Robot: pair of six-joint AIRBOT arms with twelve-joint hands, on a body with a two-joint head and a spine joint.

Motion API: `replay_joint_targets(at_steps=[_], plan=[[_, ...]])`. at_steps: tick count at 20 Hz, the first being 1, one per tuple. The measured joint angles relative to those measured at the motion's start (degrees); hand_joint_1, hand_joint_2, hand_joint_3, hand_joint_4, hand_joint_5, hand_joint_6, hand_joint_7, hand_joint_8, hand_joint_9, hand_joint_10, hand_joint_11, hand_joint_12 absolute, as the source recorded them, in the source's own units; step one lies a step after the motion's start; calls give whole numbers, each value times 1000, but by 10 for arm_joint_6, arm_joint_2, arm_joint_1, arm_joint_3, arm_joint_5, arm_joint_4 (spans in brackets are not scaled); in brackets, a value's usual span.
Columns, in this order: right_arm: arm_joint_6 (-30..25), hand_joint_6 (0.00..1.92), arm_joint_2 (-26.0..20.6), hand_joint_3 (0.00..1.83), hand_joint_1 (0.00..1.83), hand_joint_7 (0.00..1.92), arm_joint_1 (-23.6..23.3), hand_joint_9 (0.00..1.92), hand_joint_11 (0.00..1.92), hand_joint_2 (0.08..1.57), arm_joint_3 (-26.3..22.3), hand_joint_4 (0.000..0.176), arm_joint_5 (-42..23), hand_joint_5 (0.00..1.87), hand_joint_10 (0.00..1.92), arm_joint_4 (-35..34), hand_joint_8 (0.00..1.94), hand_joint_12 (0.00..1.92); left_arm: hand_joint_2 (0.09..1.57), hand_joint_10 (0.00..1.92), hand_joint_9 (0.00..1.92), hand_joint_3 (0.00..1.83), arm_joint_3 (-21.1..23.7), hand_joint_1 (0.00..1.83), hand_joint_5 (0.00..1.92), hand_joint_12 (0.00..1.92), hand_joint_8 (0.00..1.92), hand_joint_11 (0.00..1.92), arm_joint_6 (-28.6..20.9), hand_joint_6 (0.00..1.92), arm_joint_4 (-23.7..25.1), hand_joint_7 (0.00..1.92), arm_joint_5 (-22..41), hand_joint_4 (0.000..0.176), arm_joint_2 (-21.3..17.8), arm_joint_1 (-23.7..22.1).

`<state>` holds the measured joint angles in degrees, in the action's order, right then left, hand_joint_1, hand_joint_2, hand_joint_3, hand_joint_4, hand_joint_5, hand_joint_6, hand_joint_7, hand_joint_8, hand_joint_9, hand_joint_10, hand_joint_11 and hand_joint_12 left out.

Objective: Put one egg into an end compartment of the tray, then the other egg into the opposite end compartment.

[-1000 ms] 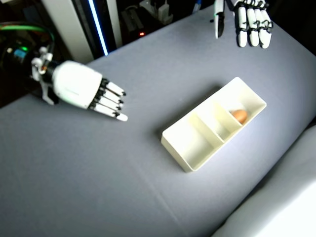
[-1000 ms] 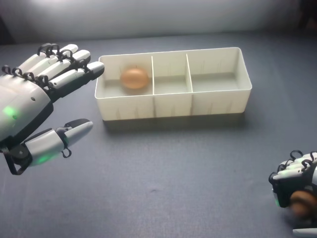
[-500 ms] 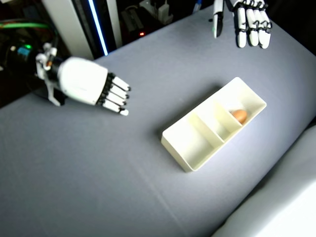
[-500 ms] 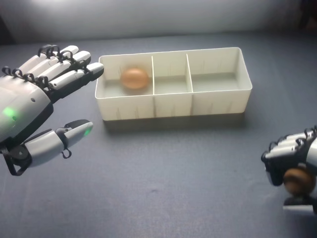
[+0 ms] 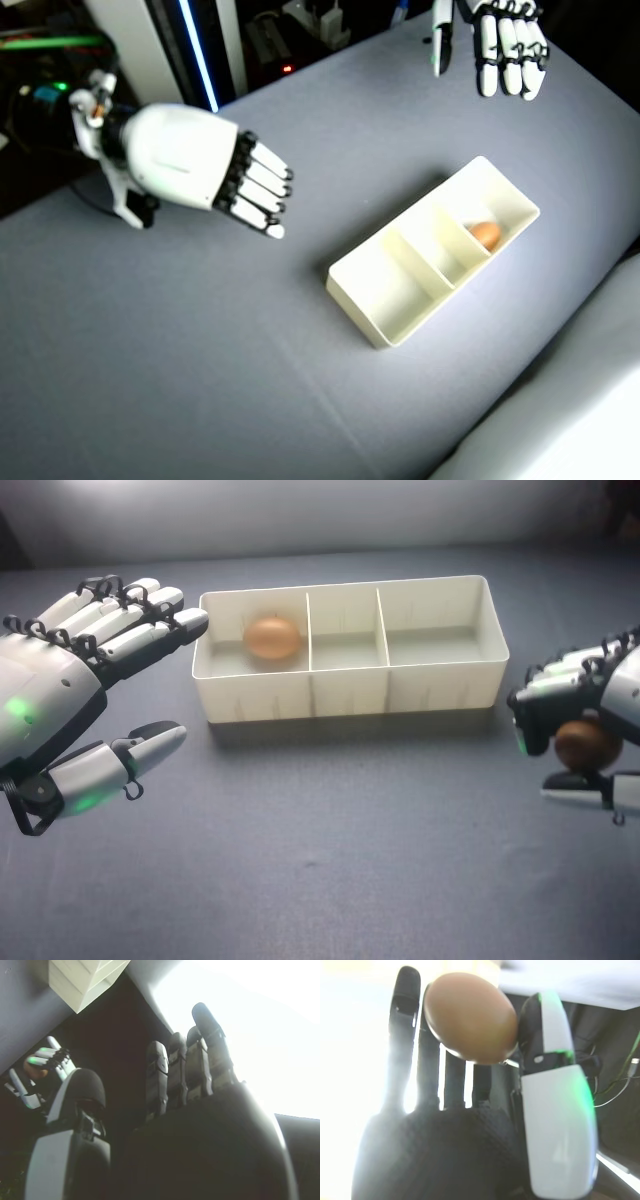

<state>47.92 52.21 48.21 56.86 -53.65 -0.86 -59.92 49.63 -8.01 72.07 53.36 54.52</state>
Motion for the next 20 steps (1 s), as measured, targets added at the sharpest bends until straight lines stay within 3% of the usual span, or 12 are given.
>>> replay_joint_targets(at_steps=[1,4,7,9,11,12,13,14,16,18,19,20], plan=[[1,1271,3,1,1344,752,-8,788,772,1228,4,0,1,666,1521,0,1403,1744,1379,23,95,0,0,483,287,757,2,0,0,4,0,166,0,14,0,0],[13,1283,18,0,1347,761,-42,795,814,1227,19,0,13,651,1517,-1,1382,1643,1361,26,110,0,0,537,299,817,2,0,0,6,0,173,0,24,0,0],[17,1336,46,0,1347,811,-90,738,648,1229,56,0,40,645,1526,-6,1357,1711,1338,17,105,0,0,587,307,908,2,0,-2,4,-2,180,6,43,0,5],[23,1330,56,2,1343,784,-108,732,685,1239,66,0,50,622,1552,-9,1403,1720,1339,18,109,0,0,590,304,914,1,0,-2,2,-3,179,7,38,0,7],[30,1315,74,0,1348,778,-135,783,693,1229,88,0,72,632,1530,-5,1327,1649,1331,24,124,0,0,585,310,918,2,0,-3,4,-6,182,8,10,0,8],[30,1291,84,0,1456,770,-147,809,619,1213,101,0,83,630,1418,-5,1288,1769,1331,26,128,0,0,582,311,878,1,0,-3,4,-6,183,9,6,1,9],[30,1317,94,3,1369,764,-156,784,593,1223,114,0,94,652,1500,-5,1318,1685,1326,30,138,0,0,600,315,870,5,0,-4,5,-5,194,9,0,1,11],[31,1316,109,0,1346,769,-171,763,614,1222,132,0,115,690,1534,-9,1286,1631,1333,22,131,0,-2,604,308,705,0,0,-6,1,-8,188,10,20,4,12],[32,1330,129,0,1351,784,-197,830,705,1215,157,0,138,650,1458,-9,1261,1569,1335,25,139,1,-7,607,318,689,4,0,-12,5,-11,197,8,15,10,13],[33,1342,150,1,1343,744,-213,804,729,1240,183,0,153,585,1524,-16,1363,1640,1355,24,140,9,-9,515,305,681,2,0,-16,2,-6,196,9,37,13,14],[33,1388,163,2,1337,700,-220,778,694,1252,199,0,163,594,1549,-20,1397,1632,1363,7,92,4,-11,471,262,525,2,0,-18,5,-5,145,11,95,17,14],[33,1386,175,0,1337,692,-227,774,683,1249,213,0,174,627,1538,-23,1387,1598,1369,11,63,3,-14,449,252,394,4,0,-20,3,-6,127,9,109,19,14]])
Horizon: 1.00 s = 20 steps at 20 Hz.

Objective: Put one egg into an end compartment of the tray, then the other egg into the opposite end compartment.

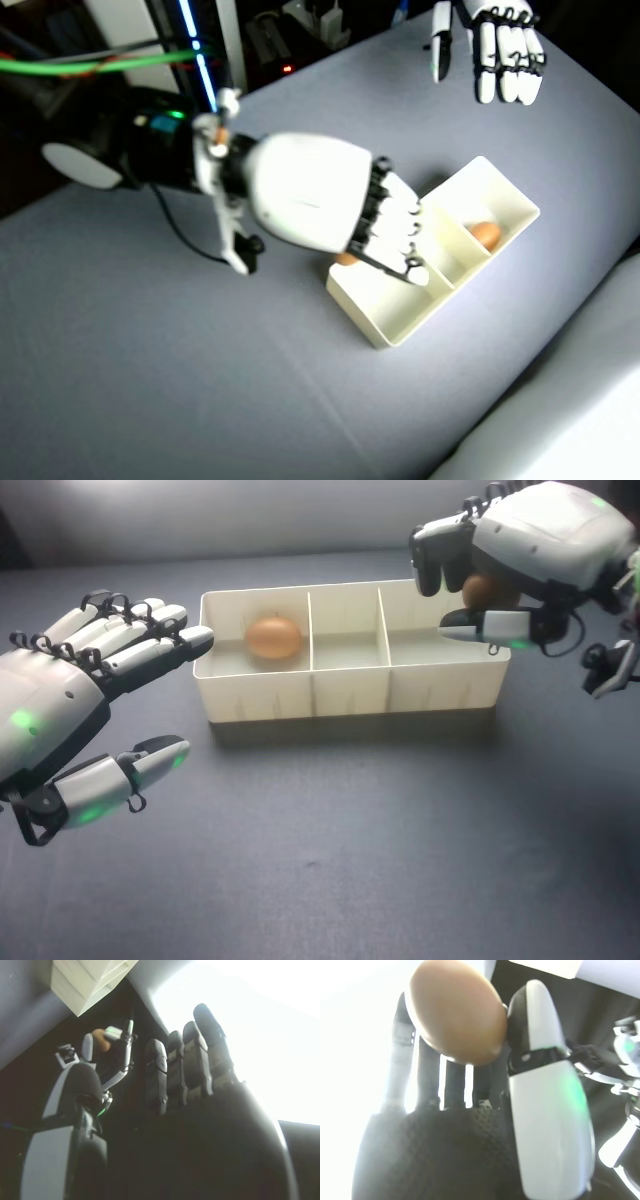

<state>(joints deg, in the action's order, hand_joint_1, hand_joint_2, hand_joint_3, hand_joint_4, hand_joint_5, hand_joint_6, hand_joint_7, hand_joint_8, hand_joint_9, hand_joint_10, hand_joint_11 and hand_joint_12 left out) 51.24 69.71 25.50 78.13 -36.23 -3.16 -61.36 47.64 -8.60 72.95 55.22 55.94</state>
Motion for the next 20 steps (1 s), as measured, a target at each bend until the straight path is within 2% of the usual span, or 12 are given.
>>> replay_joint_targets(at_steps=[3,6,8,9,10,11,13,14,15,17,18,20], plan=[[0,1444,39,2,1331,671,-14,735,603,1252,46,0,37,656,1519,-15,1380,1560,1378,0,1,1,-8,406,223,11,1,0,-7,2,0,92,2,120,4,0],[1,427,57,0,907,226,-16,194,54,1197,67,0,61,158,1097,-35,524,1746,1387,0,0,2,-11,398,218,0,0,0,-10,1,0,76,1,101,9,0],[0,52,57,1,659,59,-16,17,1,1201,67,47,67,17,605,-33,105,1317,1386,0,0,1,-11,380,214,0,0,0,-12,0,1,70,2,112,10,0],[1,1,57,0,438,1,-16,0,0,1198,66,108,65,0,93,-35,3,946,1390,0,0,2,-11,361,211,0,1,0,-12,2,1,74,3,118,10,0],[1,1,56,0,438,1,-16,0,0,1198,62,108,64,0,93,-38,3,946,1390,0,0,2,-11,361,211,0,1,0,-12,2,1,74,4,118,10,0],[1,0,55,8,385,0,-16,0,0,1211,53,99,59,0,18,-44,0,399,1390,0,0,1,-11,362,212,0,2,0,-12,2,0,74,4,120,10,0],[1,0,47,1,328,0,-16,0,0,1217,27,99,45,0,0,-43,0,29,1385,0,0,0,-9,362,215,0,3,0,-12,3,-1,77,6,117,10,0],[1,0,31,19,250,0,-16,0,0,1267,2,54,28,0,0,-33,0,0,1381,1,3,0,-6,363,205,0,3,0,-13,0,-2,81,11,126,9,2],[1,0,19,19,250,0,-16,0,0,1267,-11,54,17,0,0,-32,0,0,1381,1,3,0,-6,363,205,0,3,0,-13,0,-2,81,12,126,8,3],[1,0,-17,16,87,0,-3,0,0,1273,-41,103,-31,0,0,-34,0,0,1380,11,31,0,0,383,184,16,7,27,-13,0,-7,99,16,117,1,10],[1,0,-37,23,62,0,10,0,0,1296,-58,73,-60,0,0,-36,0,0,1383,3,14,0,2,361,116,30,1,41,-13,0,-13,56,24,125,-1,15],[5,0,-68,15,61,0,42,0,6,1294,-91,85,-106,0,0,-47,0,3,1378,0,0,0,9,352,14,29,0,1,-10,0,-26,2,40,148,-5,23]])
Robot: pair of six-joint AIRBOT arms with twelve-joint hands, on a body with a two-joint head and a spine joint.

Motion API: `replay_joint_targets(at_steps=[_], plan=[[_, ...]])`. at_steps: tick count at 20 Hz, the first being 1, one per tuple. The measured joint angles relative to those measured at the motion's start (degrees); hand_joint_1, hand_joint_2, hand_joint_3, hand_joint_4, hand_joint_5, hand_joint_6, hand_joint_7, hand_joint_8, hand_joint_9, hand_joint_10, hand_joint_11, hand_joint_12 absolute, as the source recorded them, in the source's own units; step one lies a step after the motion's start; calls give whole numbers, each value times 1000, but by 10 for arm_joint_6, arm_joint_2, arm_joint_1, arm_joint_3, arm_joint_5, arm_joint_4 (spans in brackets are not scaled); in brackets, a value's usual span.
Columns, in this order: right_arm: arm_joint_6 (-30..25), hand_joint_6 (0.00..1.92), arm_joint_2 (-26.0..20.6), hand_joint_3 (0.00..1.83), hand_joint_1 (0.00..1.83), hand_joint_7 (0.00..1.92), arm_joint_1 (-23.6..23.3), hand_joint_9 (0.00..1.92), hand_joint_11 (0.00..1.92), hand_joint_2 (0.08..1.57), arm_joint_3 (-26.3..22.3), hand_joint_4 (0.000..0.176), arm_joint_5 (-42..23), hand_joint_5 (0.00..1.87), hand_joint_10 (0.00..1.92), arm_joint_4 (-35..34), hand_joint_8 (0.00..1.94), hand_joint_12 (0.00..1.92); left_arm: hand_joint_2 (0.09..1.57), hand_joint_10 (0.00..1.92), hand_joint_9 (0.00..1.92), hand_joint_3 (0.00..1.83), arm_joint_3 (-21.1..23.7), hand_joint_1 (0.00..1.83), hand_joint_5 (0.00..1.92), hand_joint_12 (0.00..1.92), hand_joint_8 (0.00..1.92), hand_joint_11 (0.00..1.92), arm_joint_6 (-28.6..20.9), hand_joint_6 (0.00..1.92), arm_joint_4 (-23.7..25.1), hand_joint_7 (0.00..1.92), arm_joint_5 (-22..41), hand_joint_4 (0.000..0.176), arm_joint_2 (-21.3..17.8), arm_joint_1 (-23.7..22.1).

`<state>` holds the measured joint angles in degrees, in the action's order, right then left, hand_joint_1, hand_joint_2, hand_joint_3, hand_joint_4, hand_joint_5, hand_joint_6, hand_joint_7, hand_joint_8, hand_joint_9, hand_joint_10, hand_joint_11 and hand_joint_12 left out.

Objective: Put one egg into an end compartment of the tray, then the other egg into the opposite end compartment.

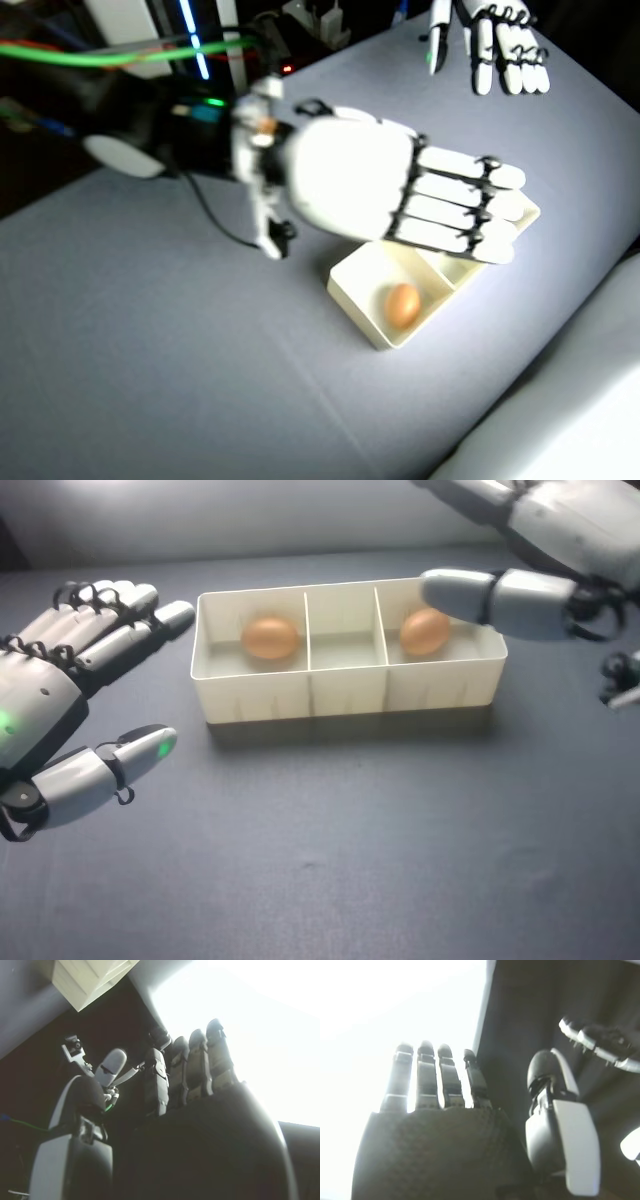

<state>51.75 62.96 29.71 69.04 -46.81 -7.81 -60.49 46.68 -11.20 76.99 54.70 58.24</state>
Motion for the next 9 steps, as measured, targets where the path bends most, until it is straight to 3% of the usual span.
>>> replay_joint_targets(at_steps=[1,2,3,4,5,6,8,9], plan=[[7,0,-18,15,36,0,21,0,0,1298,-24,85,-25,0,0,2,0,0,1347,0,0,0,9,290,2,5,0,0,2,0,-5,0,10,155,-4,5],[10,0,-33,6,27,0,40,0,0,1282,-47,72,-52,0,0,5,0,0,1302,0,0,0,11,97,0,0,0,0,6,0,-1,0,20,126,-7,10],[10,0,-45,6,27,0,57,0,0,1282,-61,72,-76,0,0,9,0,0,1302,0,0,0,14,97,0,0,0,0,7,0,-3,0,26,126,-9,13],[10,0,-67,0,6,0,86,0,0,1267,-87,30,-117,0,0,13,0,0,1284,0,0,0,14,3,0,0,0,0,10,0,-9,0,35,135,-11,17],[11,0,-79,0,6,0,104,0,0,1267,-99,30,-141,0,0,11,0,0,1284,0,0,0,14,3,0,0,0,0,10,0,-16,0,40,135,-11,19],[11,0,-98,4,74,0,138,0,0,1281,-118,53,-182,0,0,0,0,0,1249,0,0,0,17,0,0,0,0,0,11,0,-29,0,48,147,-12,22],[14,0,-123,6,58,0,191,0,0,1285,-142,56,-243,0,0,-35,0,0,1211,0,0,0,20,0,0,0,0,0,15,0,-35,0,60,145,-16,26],[15,0,-138,5,26,0,218,0,0,1283,-155,55,-281,0,0,-59,0,0,1188,0,0,0,27,0,0,0,0,0,19,0,-35,0,71,170,-20,27]])
